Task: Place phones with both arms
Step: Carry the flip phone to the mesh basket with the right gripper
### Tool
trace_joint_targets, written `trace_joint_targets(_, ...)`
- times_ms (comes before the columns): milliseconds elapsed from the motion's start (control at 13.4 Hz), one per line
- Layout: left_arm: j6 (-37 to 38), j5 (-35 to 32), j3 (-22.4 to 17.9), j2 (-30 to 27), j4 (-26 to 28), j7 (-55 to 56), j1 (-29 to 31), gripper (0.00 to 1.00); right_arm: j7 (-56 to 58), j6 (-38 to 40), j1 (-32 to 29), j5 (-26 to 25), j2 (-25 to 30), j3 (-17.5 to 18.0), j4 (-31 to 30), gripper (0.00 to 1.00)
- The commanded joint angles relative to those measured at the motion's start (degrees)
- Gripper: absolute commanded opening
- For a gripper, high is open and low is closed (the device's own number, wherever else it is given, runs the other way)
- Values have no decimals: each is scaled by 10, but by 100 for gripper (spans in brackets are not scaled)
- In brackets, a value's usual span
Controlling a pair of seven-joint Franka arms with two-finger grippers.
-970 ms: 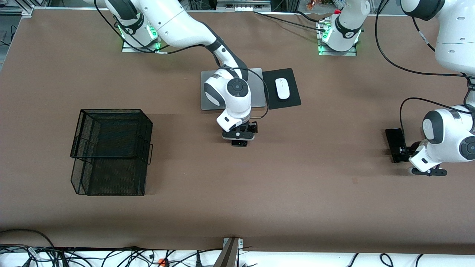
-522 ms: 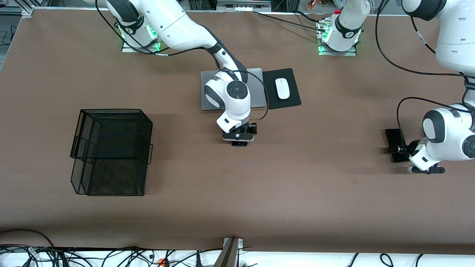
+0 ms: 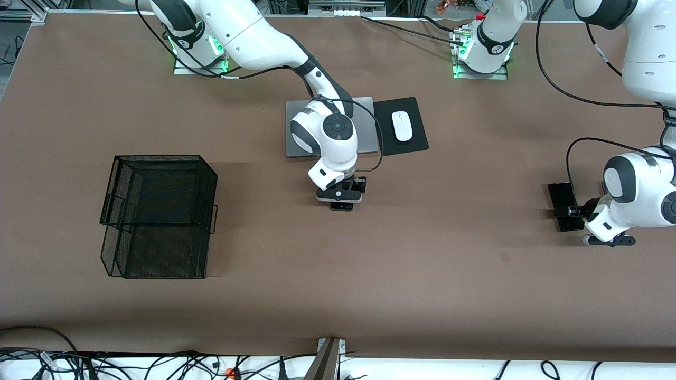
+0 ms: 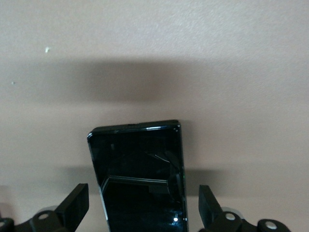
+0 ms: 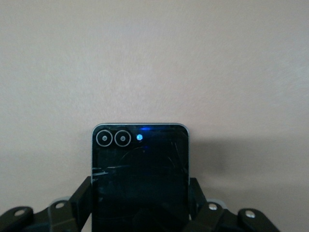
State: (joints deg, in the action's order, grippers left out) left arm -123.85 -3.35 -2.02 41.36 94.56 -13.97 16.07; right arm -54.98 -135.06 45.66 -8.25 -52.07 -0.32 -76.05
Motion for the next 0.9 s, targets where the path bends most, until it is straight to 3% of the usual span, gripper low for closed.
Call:
trace_joint_targets(0, -8, 21, 6, -4, 18, -15, 9, 100, 7, 88, -6, 2, 58, 1, 18, 0)
trace_joint_targets(299, -8, 33, 6, -1, 24, -15, 10, 100, 41, 227, -33, 30, 114, 4, 68, 0)
trace_joint_targets(373, -8, 33, 6, 0, 23, -16, 10, 95, 70, 253, -44, 46, 145, 2, 62, 0)
trace_joint_targets(597, 1, 33, 6, -4, 23, -19, 9, 31, 158, 327, -93, 67, 229, -8, -3, 0)
trace_joint_targets(746, 32, 33, 7, -7, 13, -17, 5, 21, 226, 324, -108, 68, 297, -40, -87, 0)
trace_joint_targets(821, 48, 33, 7, -12, 4, -13, 2, 21, 262, 319, -108, 68, 330, -67, -134, 0)
